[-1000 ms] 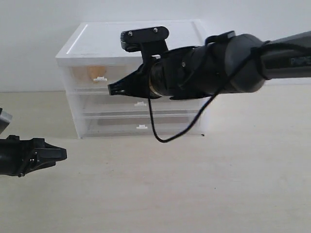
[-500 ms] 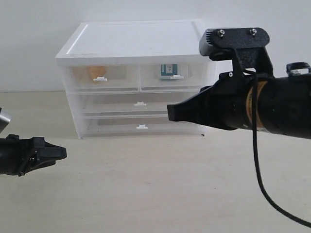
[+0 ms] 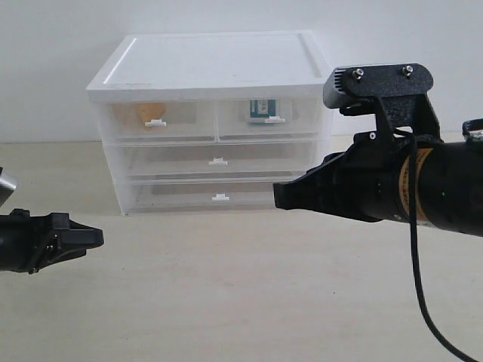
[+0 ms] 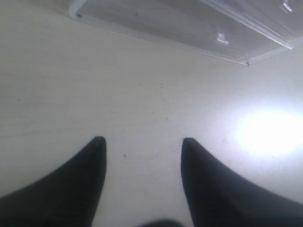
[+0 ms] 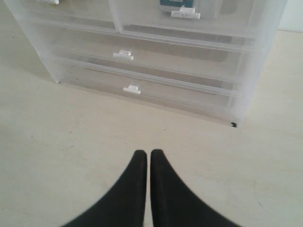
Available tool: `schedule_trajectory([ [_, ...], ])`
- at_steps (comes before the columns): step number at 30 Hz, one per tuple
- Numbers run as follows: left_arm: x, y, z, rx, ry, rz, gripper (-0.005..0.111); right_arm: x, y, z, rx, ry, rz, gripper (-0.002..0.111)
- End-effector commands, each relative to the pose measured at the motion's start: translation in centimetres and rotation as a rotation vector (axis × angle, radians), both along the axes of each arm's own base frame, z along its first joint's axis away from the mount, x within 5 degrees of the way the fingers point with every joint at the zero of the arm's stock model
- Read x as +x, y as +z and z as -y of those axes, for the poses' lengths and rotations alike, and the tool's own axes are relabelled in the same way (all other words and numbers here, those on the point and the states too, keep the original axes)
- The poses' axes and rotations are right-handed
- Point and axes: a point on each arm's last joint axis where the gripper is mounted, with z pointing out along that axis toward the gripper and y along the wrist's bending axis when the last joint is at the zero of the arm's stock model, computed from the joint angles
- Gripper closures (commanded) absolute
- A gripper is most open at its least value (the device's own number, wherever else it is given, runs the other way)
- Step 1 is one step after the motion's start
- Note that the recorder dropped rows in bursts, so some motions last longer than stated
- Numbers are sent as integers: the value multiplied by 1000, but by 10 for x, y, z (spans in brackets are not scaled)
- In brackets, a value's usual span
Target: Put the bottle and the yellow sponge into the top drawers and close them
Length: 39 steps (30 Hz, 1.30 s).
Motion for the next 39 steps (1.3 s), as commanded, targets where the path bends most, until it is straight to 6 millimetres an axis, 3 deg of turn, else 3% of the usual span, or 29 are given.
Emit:
schedule_trajectory([
  [1, 0, 3, 0, -6, 2, 15, 61, -1, 1, 2, 3, -8, 3, 108],
  [8, 0, 3, 0, 4, 7, 13, 61, -1, 1, 2, 5, -10, 2, 108],
  [12, 0, 18, -1, 32, 20, 57, 61, -1, 1, 2, 5, -10, 2, 108],
  [17, -7, 75, 4, 61, 11, 245, 61, -1, 1, 2, 9, -1, 1, 108],
  [23, -43, 161, 36, 202, -147, 663, 61, -1, 1, 1, 11, 1, 1, 108],
  [28, -77, 198, 59, 317, -224, 884, 61, -1, 1, 1, 11, 1, 1, 108],
  [33, -109, 208, 56, 460, -191, 1000, 61, -1, 1, 1, 9, 2, 2, 108],
  [39, -141, 202, 35, 615, -16, 992, 61, -1, 1, 1, 11, 0, 1, 108],
])
